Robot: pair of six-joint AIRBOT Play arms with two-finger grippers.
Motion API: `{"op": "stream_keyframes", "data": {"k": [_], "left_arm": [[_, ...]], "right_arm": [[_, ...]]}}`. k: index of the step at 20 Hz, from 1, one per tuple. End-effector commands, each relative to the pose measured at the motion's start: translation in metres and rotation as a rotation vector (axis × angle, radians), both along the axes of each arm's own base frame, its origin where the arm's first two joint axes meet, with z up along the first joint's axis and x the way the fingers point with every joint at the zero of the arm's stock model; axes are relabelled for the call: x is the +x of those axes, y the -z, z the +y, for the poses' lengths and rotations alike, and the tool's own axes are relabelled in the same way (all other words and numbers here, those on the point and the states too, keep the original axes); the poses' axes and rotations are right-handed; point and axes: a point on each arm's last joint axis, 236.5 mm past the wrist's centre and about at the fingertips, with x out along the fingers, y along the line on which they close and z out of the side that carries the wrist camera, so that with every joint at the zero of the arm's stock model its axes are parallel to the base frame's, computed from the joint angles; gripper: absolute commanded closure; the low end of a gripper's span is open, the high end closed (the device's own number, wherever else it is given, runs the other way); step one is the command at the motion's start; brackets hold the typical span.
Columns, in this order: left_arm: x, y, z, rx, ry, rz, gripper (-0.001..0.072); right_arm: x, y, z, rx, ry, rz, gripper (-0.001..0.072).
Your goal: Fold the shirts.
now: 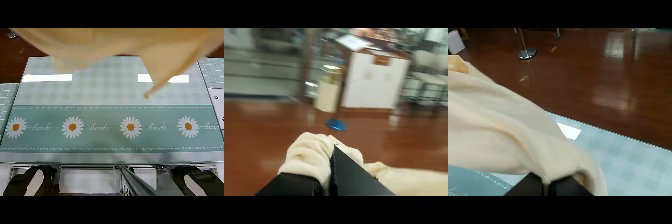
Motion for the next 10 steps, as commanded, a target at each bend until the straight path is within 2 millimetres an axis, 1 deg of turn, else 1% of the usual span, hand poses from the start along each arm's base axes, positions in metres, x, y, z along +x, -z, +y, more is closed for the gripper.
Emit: {"op": "stream_keyframes", "data": {"k": [1, 2, 3, 4, 5, 6, 7, 8, 9, 10], "left_arm": [[-0.081, -0.01, 0.018, 0.13, -0.231, -0.069, 0.0676], [-0.096, -0.009, 0.014, 0.147, -0.239, -0.077, 0.0676], [-0.108, -0.007, 0.012, 0.164, -0.254, -0.079, 0.0676], [-0.112, -0.001, 0.012, 0.17, -0.258, -0.068, 0.0676], [-0.11, 0.011, 0.013, 0.158, -0.255, -0.035, 0.0676], [-0.1, 0.031, 0.014, 0.126, -0.241, 0.032, 0.0676], [-0.086, 0.059, 0.018, 0.104, -0.227, 0.126, 0.0676], [-0.068, 0.097, 0.022, 0.078, -0.209, 0.248, 0.0676], [-0.051, 0.136, 0.025, 0.041, -0.184, 0.363, 0.0676], [-0.032, 0.18, 0.024, -0.01, -0.142, 0.473, 0.0676]], "right_arm": [[-0.067, -0.002, -0.01, -0.06, 0.007, -0.04, 0.0693], [-0.076, 0.006, -0.013, -0.081, 0.013, -0.017, 0.0693], [-0.08, 0.012, -0.017, -0.085, 0.031, 0.012, 0.0693], [-0.082, 0.02, -0.019, -0.09, 0.039, 0.04, 0.0693], [-0.081, 0.03, -0.019, -0.096, 0.036, 0.074, 0.0693], [-0.076, 0.046, -0.018, -0.096, 0.031, 0.136, 0.0693], [-0.07, 0.068, -0.013, -0.098, 0.007, 0.213, 0.0693], [-0.063, 0.092, -0.008, -0.097, -0.018, 0.294, 0.0693], [-0.052, 0.12, -0.005, -0.093, -0.029, 0.381, 0.0693], [-0.037, 0.155, -0.004, -0.086, -0.025, 0.471, 0.0693]]}}
